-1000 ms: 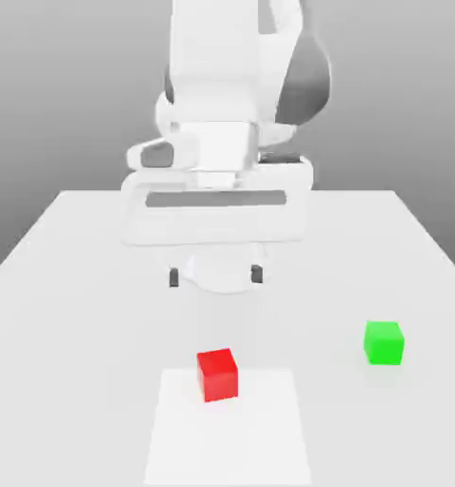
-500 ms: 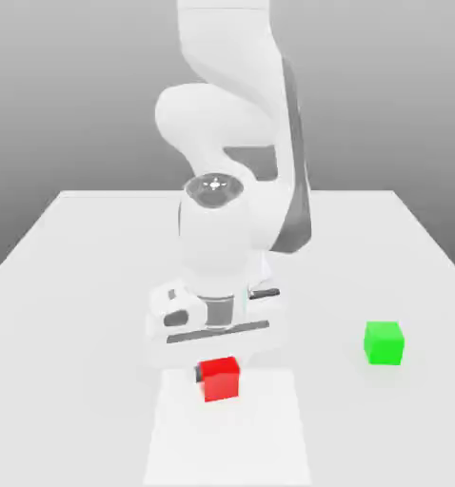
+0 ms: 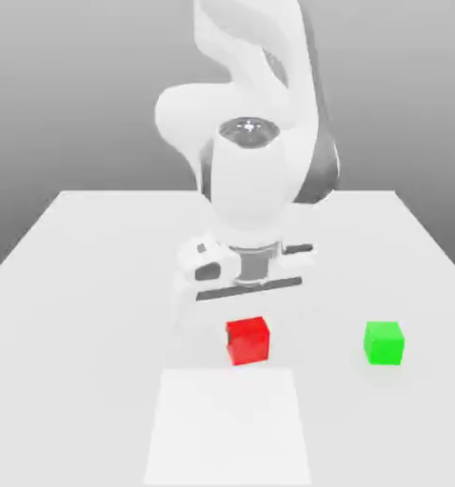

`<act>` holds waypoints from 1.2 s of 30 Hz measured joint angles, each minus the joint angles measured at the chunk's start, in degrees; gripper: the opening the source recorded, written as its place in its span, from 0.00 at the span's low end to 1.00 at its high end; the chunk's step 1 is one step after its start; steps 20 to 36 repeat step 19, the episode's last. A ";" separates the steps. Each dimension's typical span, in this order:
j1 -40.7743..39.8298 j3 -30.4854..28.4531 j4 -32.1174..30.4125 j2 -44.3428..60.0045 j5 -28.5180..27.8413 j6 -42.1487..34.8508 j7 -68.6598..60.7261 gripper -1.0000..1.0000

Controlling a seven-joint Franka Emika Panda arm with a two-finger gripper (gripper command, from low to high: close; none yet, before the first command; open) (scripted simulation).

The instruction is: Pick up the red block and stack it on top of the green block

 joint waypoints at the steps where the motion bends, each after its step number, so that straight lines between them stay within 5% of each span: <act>1: 1.81 1.92 0.21 -0.49 0.80 -0.66 2.40 0.00; 9: 15.03 16.23 1.88 -2.87 6.10 -4.37 20.70 0.00; 15: 13.68 16.17 2.35 8.73 -5.52 6.17 30.21 0.00; 16: 13.90 15.29 2.43 10.44 -7.95 7.66 31.95 1.00; 36: 13.90 15.29 2.43 10.44 -7.95 7.66 31.95 1.00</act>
